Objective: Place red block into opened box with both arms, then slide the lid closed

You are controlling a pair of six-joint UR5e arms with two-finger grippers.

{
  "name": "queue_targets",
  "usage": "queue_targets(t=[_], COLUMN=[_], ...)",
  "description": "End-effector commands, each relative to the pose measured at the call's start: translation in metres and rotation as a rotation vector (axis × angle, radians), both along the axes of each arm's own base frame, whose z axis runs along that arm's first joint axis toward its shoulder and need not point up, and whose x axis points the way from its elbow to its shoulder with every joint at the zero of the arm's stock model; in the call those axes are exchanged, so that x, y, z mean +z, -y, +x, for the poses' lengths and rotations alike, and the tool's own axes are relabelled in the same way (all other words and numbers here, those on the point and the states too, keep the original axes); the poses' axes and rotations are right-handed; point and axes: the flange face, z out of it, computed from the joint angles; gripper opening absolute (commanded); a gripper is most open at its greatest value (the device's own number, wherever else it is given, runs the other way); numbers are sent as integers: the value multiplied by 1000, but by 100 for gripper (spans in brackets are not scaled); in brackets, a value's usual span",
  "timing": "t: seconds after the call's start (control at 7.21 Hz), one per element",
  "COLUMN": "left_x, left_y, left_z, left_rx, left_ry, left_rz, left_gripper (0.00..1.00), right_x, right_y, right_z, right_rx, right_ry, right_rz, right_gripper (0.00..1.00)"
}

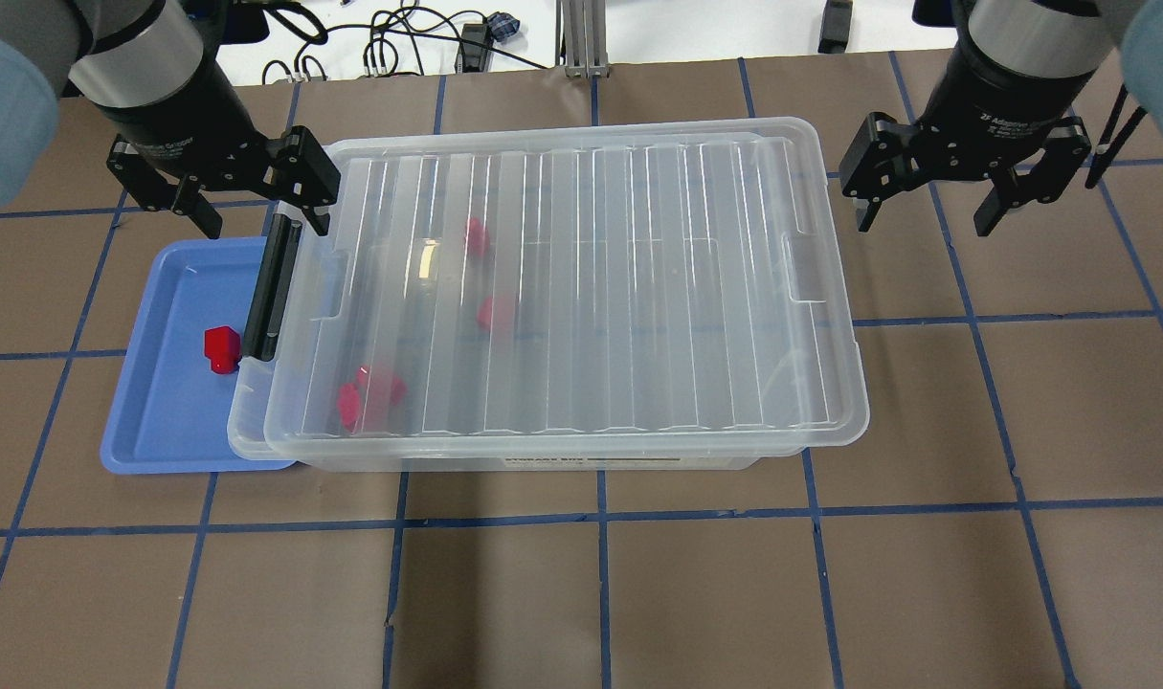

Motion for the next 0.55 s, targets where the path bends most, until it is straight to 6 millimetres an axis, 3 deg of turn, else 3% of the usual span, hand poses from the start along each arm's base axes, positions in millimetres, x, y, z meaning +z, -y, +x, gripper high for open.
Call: queue_targets(t=[0.0, 0.42], left_x=[-2, 1], left_y=[1, -2], left_z=[0, 0], left_rx=[2, 2], left_ry=[-2, -2], left_rz=[5, -3], left_gripper=[100, 100], right_x=[-2, -4], right_y=[0, 2], right_z=[0, -2], right_rx=[-1, -2], right_ry=[-3, -13], right_rz=[6, 14], right_gripper=[100, 100])
